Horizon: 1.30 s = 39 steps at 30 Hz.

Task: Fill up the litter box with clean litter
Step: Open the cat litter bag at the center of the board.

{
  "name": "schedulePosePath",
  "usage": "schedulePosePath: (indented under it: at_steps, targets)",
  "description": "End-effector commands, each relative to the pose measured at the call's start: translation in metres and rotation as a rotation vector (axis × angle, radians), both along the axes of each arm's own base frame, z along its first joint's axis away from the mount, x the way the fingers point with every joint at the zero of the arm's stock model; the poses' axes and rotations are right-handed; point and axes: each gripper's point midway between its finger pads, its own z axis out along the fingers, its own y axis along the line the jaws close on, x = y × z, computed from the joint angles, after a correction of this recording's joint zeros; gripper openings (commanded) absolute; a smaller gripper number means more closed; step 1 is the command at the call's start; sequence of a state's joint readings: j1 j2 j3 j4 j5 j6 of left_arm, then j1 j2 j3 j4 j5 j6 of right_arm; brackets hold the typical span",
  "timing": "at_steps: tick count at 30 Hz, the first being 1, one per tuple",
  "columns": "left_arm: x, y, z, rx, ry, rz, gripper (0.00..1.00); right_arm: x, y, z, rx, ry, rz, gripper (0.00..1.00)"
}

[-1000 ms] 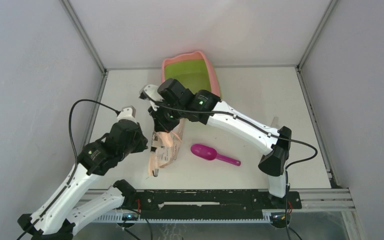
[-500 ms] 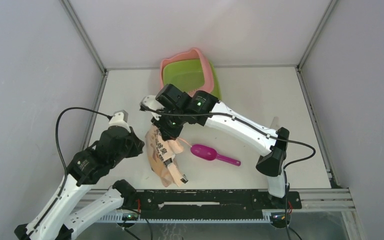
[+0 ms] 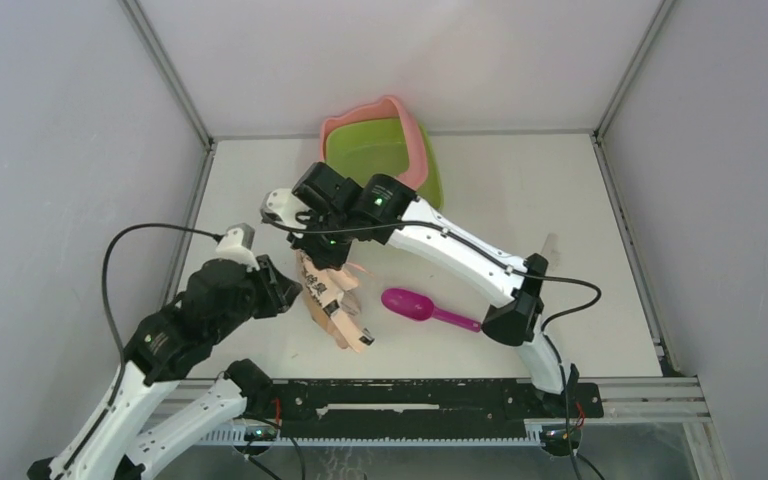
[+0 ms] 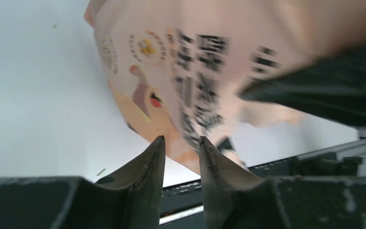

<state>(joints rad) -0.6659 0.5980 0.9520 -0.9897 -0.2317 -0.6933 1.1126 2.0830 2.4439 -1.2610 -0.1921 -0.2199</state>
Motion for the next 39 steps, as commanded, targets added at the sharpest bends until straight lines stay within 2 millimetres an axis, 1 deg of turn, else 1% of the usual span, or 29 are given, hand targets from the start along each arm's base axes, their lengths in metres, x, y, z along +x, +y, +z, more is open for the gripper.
schedulePosePath:
  at_steps: [1,4,6,10,12,14,16,19,21,23,25,26,28,30,34,36,39]
  targets:
    - [-0.007,-0.019,0.010,-0.087,-0.053,-0.113,0.39,0.012,0.041,0.018,0.152,-0.069,0.052,0.00]
    - [-0.010,-0.031,-0.005,-0.078,-0.001,-0.149,0.43,0.008,0.059,0.012,0.189,-0.035,0.070,0.00]
    - [-0.013,-0.040,-0.014,-0.042,0.020,-0.179,0.45,0.011,0.065,0.009,0.199,-0.028,0.062,0.00]
    - [-0.016,-0.059,-0.021,0.022,0.037,-0.238,0.49,0.010,0.068,0.006,0.202,-0.012,0.060,0.00]
    - [-0.016,-0.064,-0.026,0.079,0.065,-0.245,0.50,0.013,0.068,0.008,0.203,-0.023,0.041,0.00]
    - [-0.016,-0.066,-0.030,0.125,0.101,-0.248,0.50,0.018,0.066,0.015,0.213,-0.043,0.012,0.00]
    - [-0.017,-0.066,-0.029,0.160,0.121,-0.240,0.51,0.024,0.064,0.024,0.229,-0.076,-0.027,0.00]
    - [-0.016,-0.063,-0.026,0.175,0.130,-0.219,0.53,0.026,0.061,0.039,0.253,-0.113,-0.060,0.00]
    - [-0.015,-0.067,-0.023,0.163,0.131,-0.221,0.54,0.025,0.059,0.050,0.278,-0.109,-0.080,0.00]
    - [-0.017,-0.073,-0.023,0.157,0.143,-0.236,0.55,0.019,0.058,0.060,0.303,-0.091,-0.071,0.00]
    - [-0.019,-0.080,-0.024,0.169,0.151,-0.252,0.56,0.007,0.058,0.070,0.330,-0.065,-0.044,0.00]
    - [-0.021,-0.084,-0.026,0.174,0.156,-0.264,0.56,0.001,0.057,0.076,0.346,-0.054,-0.027,0.00]
    - [-0.021,-0.088,-0.033,0.191,0.167,-0.273,0.56,-0.009,0.058,0.081,0.365,-0.028,0.004,0.00]
    - [-0.020,-0.096,-0.037,0.192,0.168,-0.295,0.58,-0.016,0.057,0.082,0.366,-0.009,0.025,0.00]
    - [-0.019,-0.109,-0.048,0.230,0.194,-0.335,0.67,-0.024,0.057,0.076,0.340,0.008,0.042,0.00]
    - [-0.019,-0.111,-0.056,0.277,0.218,-0.348,0.73,-0.025,0.056,0.075,0.329,-0.006,0.035,0.00]
    - [-0.021,-0.108,-0.066,0.358,0.249,-0.348,0.76,-0.026,0.054,0.075,0.318,-0.021,0.010,0.00]
